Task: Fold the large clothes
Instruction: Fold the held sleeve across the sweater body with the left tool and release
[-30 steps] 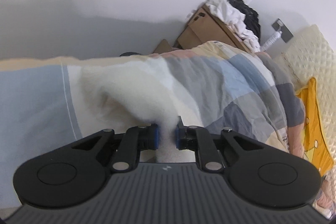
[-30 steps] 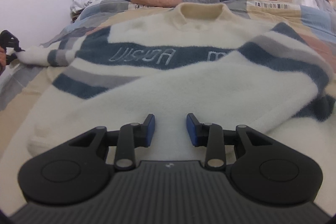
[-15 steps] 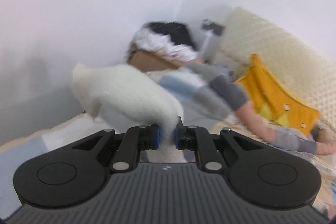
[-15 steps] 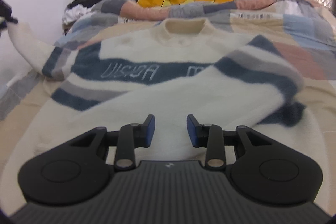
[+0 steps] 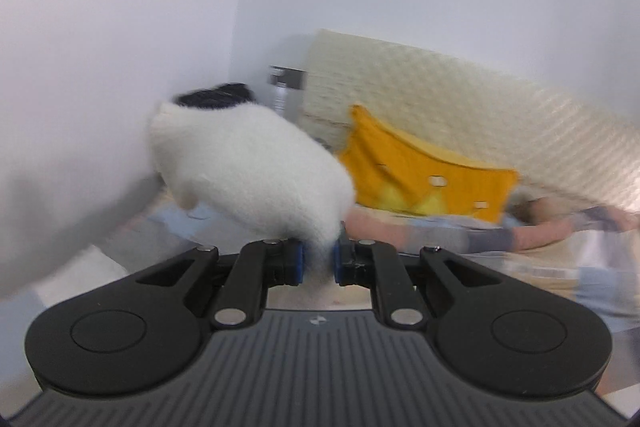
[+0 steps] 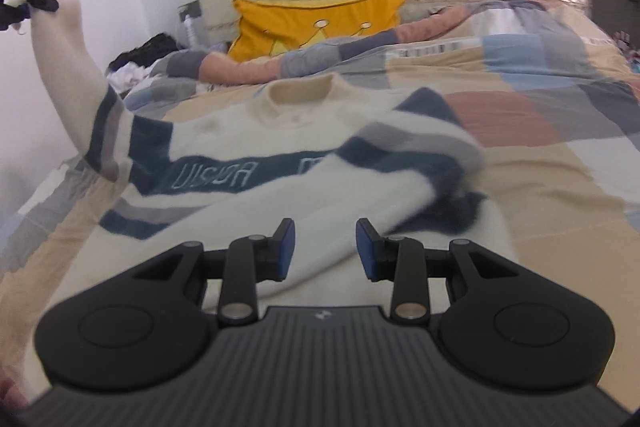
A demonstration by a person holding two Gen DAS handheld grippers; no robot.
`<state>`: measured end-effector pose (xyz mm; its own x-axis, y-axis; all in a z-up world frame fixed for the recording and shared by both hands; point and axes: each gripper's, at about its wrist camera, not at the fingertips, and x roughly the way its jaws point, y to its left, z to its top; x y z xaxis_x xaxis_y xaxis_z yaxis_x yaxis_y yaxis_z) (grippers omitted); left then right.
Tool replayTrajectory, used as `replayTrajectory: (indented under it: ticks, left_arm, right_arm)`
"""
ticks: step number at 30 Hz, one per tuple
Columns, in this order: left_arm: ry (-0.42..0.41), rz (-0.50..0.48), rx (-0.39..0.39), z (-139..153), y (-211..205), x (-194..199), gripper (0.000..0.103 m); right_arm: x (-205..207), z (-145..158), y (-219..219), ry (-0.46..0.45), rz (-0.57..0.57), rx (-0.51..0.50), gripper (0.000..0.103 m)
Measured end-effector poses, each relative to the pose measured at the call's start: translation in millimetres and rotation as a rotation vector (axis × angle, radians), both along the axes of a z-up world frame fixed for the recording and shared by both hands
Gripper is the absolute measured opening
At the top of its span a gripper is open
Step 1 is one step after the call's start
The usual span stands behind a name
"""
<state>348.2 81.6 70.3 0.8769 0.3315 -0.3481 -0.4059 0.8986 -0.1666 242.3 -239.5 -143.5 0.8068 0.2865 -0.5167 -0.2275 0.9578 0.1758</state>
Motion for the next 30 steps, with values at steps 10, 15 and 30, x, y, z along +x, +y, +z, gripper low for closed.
replayTrajectory:
  ticks: [10,15,30]
  left_arm:
    - [0.108,-0.217,0.088,-58.1,-151.4,-7.3,0.016]
    - [0.208,-0.343,0.200,-126.1,-202.8,-22.3,0.016]
    - [0.404,-0.449,0.017,-263.3,-209.0,-45.2,0.058]
  right_arm:
    - [-13.6,14.3,-40.1,-0.016,-0.091,0.132,0.037]
    - [-8.3,13.8,-58.8,-0.008,-0.151,0.202,0.039]
    - [4.2,2.4,-48.1,-0.002,-0.132,0.181,0.039]
